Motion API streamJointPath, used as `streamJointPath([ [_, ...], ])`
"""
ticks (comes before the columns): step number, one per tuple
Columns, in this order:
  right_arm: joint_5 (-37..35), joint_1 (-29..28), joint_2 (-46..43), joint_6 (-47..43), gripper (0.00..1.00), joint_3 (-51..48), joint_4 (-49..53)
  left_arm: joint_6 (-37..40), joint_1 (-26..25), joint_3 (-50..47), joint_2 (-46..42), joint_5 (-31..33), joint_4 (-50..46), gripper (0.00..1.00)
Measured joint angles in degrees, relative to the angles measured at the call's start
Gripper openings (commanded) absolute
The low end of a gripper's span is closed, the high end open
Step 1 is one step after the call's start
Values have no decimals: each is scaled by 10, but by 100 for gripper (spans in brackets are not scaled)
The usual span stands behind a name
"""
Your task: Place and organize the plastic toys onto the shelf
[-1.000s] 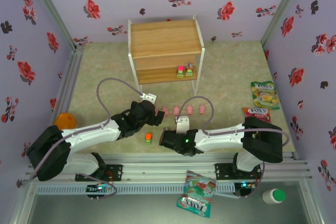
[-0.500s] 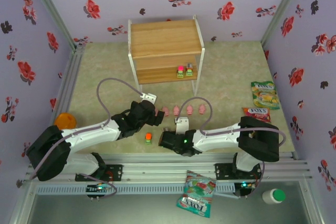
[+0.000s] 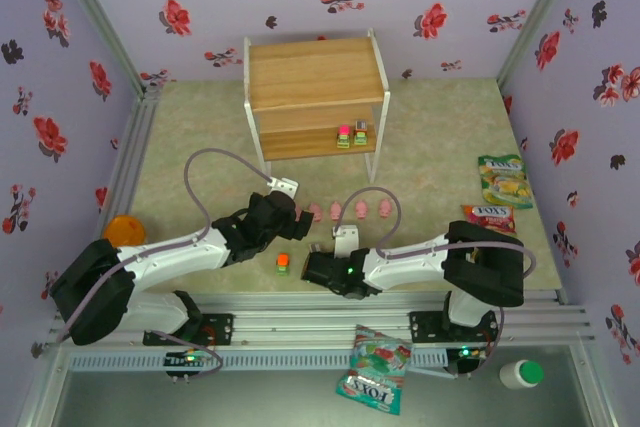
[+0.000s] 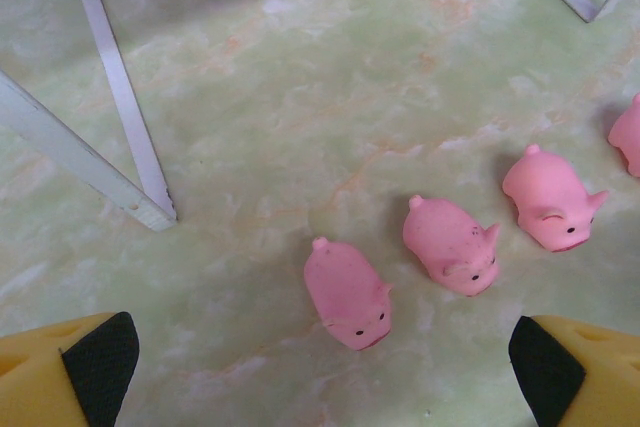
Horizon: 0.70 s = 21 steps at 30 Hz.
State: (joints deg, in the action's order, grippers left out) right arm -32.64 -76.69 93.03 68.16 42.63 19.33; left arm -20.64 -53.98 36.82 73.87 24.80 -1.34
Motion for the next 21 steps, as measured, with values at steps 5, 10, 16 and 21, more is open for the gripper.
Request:
streamJointPath([
  [5, -4, 0, 3, 0, 43, 0, 0, 0, 0, 0, 0, 0, 0, 100],
  [10, -10, -1, 8, 0, 42, 1, 0, 0, 0, 0, 0, 0, 0, 100],
  [16, -19, -3, 16, 0, 41, 8, 6, 0, 2, 0, 0, 0, 0, 100],
  [21, -19, -3, 16, 0, 41, 8, 7, 0, 3, 0, 1, 0, 0, 100],
])
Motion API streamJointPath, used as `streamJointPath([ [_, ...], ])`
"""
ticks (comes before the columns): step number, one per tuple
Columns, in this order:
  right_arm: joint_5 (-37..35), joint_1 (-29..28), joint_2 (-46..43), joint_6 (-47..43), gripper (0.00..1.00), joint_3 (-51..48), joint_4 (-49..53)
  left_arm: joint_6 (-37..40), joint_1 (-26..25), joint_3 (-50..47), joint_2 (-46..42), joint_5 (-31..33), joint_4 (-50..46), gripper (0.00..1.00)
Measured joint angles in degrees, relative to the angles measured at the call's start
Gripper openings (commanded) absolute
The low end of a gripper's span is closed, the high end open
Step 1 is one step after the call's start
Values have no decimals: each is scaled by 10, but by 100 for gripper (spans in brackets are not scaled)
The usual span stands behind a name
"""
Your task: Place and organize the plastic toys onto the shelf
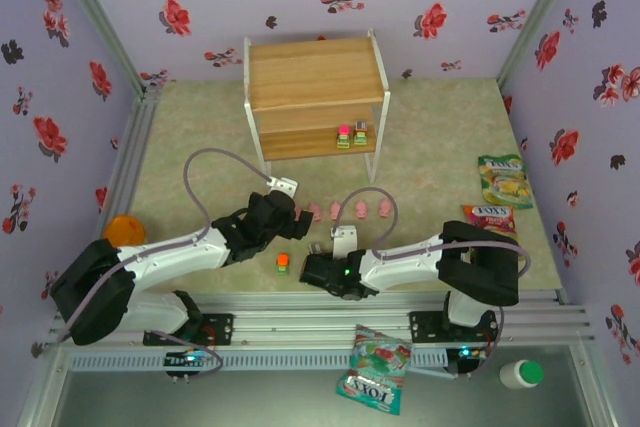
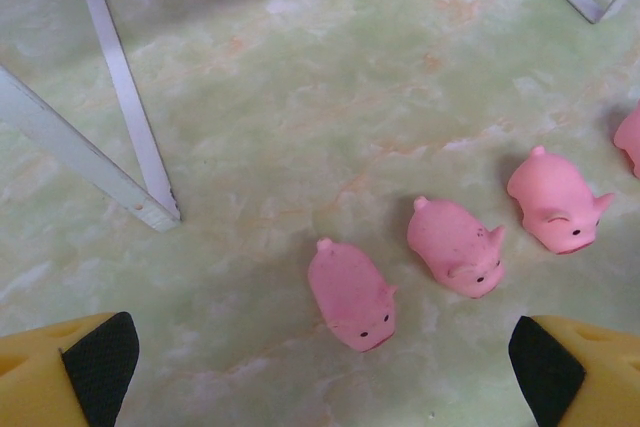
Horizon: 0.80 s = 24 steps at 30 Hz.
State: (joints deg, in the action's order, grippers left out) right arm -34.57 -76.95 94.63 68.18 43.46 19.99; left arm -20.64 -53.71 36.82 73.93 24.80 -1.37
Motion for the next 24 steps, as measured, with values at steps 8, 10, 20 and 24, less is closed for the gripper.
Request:
streamJointPath([
  [8, -1, 0, 0, 2, 35, 0, 0, 0, 0, 0, 1, 0, 0, 100],
  [10, -2, 0, 0, 4, 34, 0, 0, 0, 0, 0, 1, 0, 0, 100],
  [20, -6, -3, 0, 9, 30, 0, 0, 0, 0, 0, 2, 0, 0, 100],
  [24, -11, -3, 0, 9, 29, 0, 2, 0, 0, 0, 2, 0, 0, 100],
])
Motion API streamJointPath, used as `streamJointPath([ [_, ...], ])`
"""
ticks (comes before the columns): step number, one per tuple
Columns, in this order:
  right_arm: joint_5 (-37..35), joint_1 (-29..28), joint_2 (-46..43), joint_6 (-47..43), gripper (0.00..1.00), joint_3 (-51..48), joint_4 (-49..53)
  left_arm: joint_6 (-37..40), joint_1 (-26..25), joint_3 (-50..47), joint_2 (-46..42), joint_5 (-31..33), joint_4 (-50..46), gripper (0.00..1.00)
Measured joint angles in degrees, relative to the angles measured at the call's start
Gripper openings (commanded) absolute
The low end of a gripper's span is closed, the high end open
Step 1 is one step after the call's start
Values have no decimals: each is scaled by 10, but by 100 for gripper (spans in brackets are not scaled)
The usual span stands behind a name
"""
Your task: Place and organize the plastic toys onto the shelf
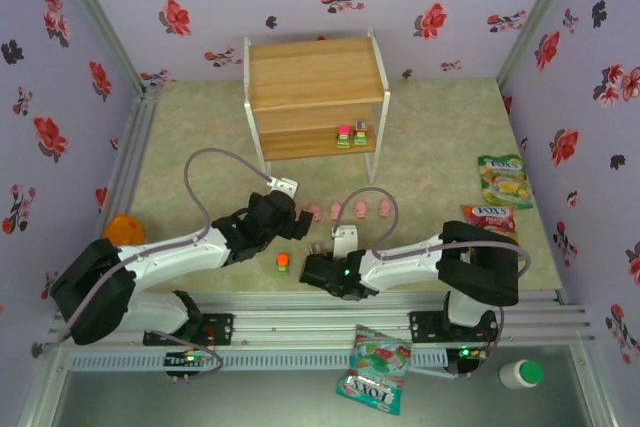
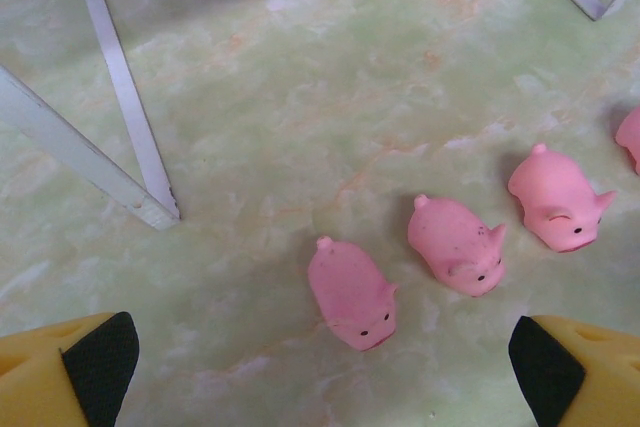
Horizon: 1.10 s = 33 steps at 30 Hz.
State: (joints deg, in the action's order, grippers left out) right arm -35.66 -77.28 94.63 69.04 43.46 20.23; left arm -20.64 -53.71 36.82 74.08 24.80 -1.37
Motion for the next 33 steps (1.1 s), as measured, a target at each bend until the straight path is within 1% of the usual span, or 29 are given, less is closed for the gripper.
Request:
streamJointPath([
  [10, -10, 0, -2, 0, 29, 0, 19, 0, 0, 0, 1, 0, 0, 100],
  [25, -34, 0, -41, -21, 27, 21, 55, 0, 0, 1, 8, 0, 0, 100],
  [33, -51, 22, -83, -56, 27, 40, 78, 0, 0, 2, 11, -4, 0, 100],
])
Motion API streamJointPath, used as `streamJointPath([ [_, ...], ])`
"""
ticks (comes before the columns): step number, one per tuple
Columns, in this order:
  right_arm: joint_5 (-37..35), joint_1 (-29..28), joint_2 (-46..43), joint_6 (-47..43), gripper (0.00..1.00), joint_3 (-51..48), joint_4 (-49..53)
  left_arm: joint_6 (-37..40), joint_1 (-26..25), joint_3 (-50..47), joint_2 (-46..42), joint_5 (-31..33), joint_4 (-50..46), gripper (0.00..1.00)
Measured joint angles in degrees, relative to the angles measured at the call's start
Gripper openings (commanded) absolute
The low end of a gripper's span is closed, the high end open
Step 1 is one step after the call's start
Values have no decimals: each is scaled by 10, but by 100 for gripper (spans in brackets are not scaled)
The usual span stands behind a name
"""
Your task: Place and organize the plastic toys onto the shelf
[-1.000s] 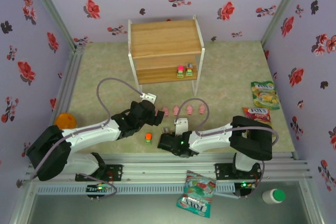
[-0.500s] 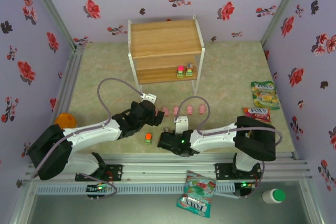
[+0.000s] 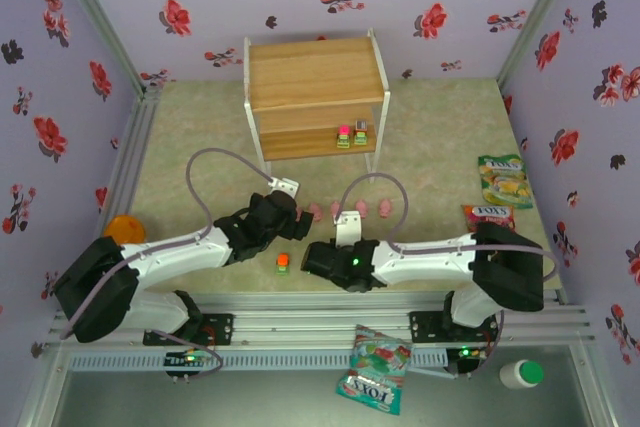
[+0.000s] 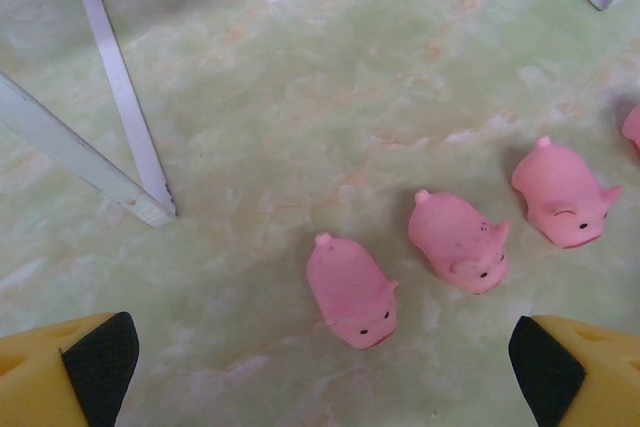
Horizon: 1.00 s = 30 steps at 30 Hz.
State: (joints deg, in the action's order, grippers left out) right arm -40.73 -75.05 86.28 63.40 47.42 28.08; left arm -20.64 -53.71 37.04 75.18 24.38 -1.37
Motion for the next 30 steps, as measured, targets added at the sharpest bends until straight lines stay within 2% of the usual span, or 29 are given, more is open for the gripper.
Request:
streamJointPath([
  [12, -18, 66, -57, -94, 27, 47, 10, 0, 0, 10, 22, -31, 0, 100],
  [30, -20, 139, -32, -222, 27, 165, -4, 0, 0, 12, 26, -52, 0, 100],
])
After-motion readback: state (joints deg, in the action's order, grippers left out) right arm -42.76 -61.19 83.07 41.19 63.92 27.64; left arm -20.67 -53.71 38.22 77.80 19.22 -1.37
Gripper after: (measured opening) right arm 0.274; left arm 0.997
